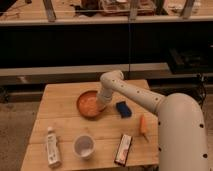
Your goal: Push the ceramic bowl across the table
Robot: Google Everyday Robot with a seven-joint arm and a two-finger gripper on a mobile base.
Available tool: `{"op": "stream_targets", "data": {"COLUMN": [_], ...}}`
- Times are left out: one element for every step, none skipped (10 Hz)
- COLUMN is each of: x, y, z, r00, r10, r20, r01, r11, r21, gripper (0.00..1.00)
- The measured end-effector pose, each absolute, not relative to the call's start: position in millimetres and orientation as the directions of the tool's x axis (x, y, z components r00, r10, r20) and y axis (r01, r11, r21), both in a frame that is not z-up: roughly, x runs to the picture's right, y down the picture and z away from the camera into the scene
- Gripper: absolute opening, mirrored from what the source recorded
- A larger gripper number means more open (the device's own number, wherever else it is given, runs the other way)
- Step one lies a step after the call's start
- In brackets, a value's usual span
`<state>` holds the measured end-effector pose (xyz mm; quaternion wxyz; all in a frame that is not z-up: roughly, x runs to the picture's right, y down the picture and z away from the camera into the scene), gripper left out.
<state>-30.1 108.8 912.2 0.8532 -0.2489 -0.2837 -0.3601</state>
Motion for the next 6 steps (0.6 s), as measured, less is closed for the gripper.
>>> {"op": "stream_targets", "data": {"x": [-30.1, -38.5, -39.5, -35.8, -29.8, -29.9], "y": [110.1, 111.6, 110.8, 111.3, 112.4, 113.2], "z": [912.3, 912.2, 912.2, 912.3, 912.7, 912.1], "r00": [0.584, 0.585, 0.588, 0.592, 0.596, 0.595], "r10": [-0.470, -0.469, -0.467, -0.464, -0.459, -0.458], "r20": [0.661, 0.662, 0.661, 0.660, 0.659, 0.660], "r01": [0.753, 0.752, 0.749, 0.746, 0.742, 0.743], "r11": [0.618, 0.620, 0.623, 0.626, 0.628, 0.626], "r21": [-0.225, -0.225, -0.226, -0.229, -0.233, -0.235], "gripper": [0.06, 0.06, 0.06, 0.06, 0.06, 0.06]}}
